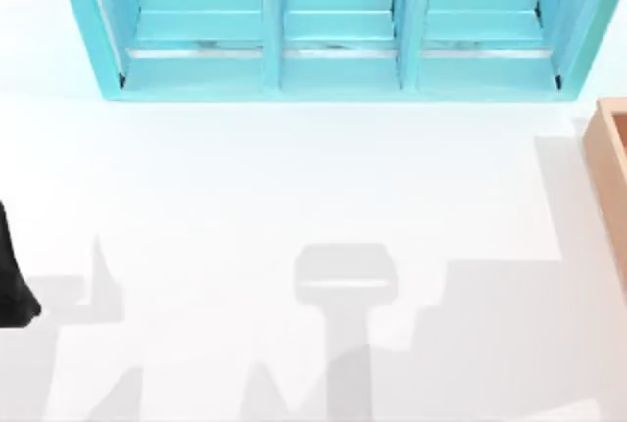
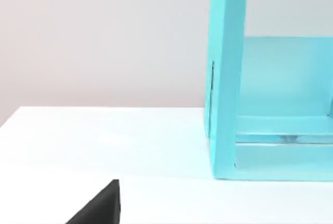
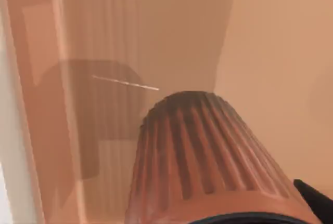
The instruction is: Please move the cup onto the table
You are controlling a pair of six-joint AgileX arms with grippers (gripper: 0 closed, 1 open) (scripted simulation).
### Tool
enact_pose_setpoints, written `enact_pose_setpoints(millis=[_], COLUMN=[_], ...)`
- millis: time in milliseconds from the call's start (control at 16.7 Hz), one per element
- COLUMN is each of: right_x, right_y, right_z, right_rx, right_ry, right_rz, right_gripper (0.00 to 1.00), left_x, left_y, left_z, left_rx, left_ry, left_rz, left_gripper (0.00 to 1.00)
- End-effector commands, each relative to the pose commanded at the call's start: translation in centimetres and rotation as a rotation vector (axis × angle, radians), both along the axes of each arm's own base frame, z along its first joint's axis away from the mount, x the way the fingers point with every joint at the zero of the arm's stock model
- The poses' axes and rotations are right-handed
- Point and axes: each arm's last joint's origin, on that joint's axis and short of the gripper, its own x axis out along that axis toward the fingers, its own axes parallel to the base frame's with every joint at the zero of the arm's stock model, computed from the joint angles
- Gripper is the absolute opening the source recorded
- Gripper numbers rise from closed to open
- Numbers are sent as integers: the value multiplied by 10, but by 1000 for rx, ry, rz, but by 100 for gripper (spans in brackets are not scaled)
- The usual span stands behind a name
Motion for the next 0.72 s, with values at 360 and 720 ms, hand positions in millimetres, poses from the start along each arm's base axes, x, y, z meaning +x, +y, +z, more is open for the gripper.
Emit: enact_pose_setpoints(millis=[360, 720], right_x=[-10, -7], right_y=[40, 48], right_z=[41, 42], right_rx=[-2, -9], right_ry=[-9, -24], right_rz=[-5, -8], right_gripper=[0, 0], left_x=[0, 0], left_y=[0, 0], left_z=[0, 0], left_rx=[0, 0], left_ry=[0, 0], left_rz=[0, 0], left_gripper=[100, 100])
